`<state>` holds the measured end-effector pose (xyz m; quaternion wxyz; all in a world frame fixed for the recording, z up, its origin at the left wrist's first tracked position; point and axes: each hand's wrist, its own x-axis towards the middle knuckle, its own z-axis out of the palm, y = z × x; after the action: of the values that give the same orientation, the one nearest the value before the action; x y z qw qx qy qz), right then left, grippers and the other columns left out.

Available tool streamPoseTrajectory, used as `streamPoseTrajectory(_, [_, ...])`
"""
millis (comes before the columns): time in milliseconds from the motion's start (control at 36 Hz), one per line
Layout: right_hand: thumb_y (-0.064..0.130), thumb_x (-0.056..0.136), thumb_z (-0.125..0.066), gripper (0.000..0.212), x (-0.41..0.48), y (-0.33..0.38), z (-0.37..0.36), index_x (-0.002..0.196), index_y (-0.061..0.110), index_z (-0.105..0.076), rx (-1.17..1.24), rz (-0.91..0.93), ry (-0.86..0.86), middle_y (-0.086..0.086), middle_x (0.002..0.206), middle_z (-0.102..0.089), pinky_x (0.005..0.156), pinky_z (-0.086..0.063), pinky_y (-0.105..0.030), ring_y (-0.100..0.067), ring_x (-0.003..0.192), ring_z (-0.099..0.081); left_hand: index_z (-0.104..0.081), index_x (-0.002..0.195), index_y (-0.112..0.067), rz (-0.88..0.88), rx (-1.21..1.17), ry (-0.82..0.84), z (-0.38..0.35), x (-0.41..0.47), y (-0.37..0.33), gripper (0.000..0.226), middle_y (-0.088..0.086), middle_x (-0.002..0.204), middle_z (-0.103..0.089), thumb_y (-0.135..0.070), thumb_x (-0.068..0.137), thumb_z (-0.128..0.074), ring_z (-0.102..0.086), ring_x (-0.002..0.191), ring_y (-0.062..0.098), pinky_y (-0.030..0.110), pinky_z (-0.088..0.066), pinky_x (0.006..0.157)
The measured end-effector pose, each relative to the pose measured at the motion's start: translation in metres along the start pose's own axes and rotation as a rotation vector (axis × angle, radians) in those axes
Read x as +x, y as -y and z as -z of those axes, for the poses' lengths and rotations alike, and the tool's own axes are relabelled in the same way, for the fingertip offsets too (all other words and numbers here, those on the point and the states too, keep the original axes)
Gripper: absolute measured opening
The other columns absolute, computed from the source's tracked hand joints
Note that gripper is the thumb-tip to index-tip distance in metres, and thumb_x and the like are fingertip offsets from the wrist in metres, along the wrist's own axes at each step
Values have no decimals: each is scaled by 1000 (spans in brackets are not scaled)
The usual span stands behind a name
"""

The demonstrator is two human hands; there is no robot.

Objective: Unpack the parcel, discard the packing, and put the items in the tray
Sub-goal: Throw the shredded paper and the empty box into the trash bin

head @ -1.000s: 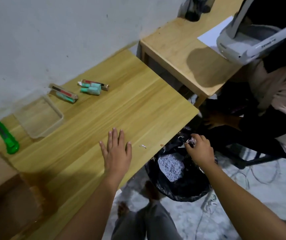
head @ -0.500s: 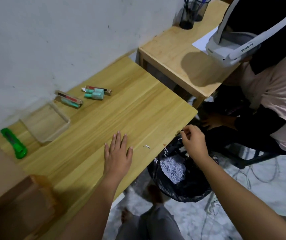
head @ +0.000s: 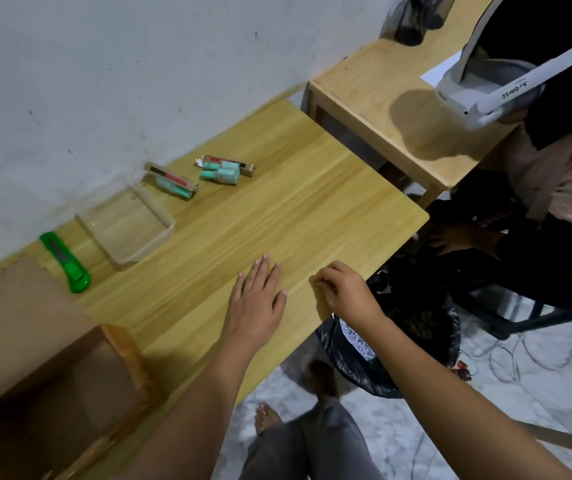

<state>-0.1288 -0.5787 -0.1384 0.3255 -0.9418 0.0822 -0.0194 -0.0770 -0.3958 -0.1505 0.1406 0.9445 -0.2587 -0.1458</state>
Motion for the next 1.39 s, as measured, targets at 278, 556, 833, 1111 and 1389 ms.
streamPoseTrajectory(278, [0,90,-48,17,-9,-29,24,96,-4,-63,-96,-170,-61,-21,99,-59,80,-48,-45,-35,93,-54,-8,149,-26,-2,30,-1,-3,0,1,73,-6,158,3,-55,83,5,7,145,8,32,6,115])
streamPoseTrajectory(556, [1,92,-48,13,-27,-63,53,92,-1,-61,-22,-514,-258,-19,100,-55,65,-46,-38,-27,71,-51,-20,147,-24,74,-42,-52,-5,1,-11,52,-2,159,-5,-38,98,-28,3,146,10,39,2,117])
streamPoseTrajectory(833, [6,90,-55,33,-42,-75,60,123,2,-56,67,-716,-212,-20,107,-64,73,-51,-34,-29,82,-63,-23,146,-23,95,-94,-65,-3,1,-16,51,-2,159,-7,-34,98,-32,1,146,11,41,1,118])
streamPoseTrajectory(1111, [9,85,-62,30,0,-29,85,114,2,-62,107,-464,-279,-14,107,-67,87,-50,-28,-21,95,-62,-44,134,-16,223,-354,65,47,11,-17,45,4,143,-40,-31,92,-47,-43,127,22,40,-40,103])
streamPoseTrajectory(1389, [12,85,-63,23,64,136,11,108,7,-66,198,55,111,-9,102,-68,86,-54,-34,-18,89,-64,-57,119,-11,548,-522,-540,117,-72,59,28,4,120,-56,-21,93,-50,-54,112,23,32,-43,89])
